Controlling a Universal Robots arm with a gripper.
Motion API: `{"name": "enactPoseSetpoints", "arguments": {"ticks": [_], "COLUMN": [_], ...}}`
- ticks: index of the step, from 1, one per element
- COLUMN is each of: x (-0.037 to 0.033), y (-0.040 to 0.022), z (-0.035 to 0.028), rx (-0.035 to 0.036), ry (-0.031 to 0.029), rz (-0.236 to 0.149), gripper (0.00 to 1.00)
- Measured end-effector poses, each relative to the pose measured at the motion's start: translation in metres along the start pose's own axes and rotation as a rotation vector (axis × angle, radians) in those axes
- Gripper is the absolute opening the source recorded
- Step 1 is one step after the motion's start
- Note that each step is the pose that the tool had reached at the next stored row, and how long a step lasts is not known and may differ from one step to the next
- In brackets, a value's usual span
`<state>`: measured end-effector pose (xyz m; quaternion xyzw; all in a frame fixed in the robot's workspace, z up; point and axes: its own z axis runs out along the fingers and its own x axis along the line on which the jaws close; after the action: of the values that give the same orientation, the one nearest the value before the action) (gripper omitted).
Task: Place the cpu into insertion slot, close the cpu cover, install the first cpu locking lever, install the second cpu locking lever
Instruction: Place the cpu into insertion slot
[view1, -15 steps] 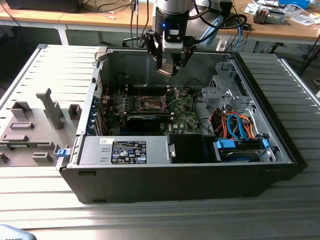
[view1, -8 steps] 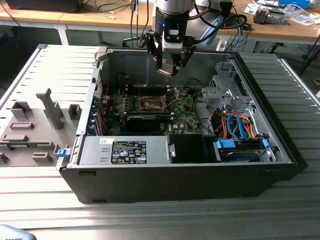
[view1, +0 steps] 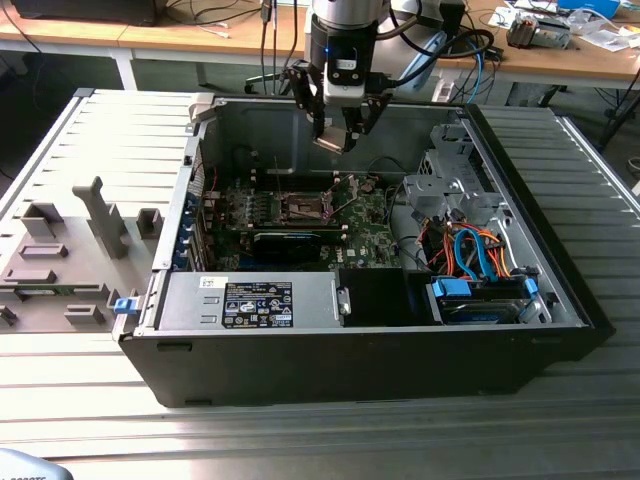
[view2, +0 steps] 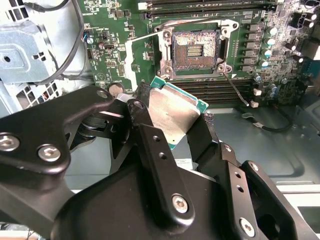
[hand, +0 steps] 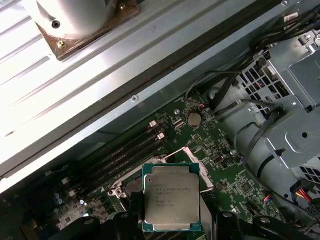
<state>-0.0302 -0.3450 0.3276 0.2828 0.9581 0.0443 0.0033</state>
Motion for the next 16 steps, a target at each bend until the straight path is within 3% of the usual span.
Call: {"name": "enactPoseSetpoints", "arguments": {"ticks": [16], "x": [0.0], "y": [0.0], "z": [0.0004], "rx": [-0.0004], "ry": [-0.0019], "rz": [0.021], "gripper": [0.54]}}
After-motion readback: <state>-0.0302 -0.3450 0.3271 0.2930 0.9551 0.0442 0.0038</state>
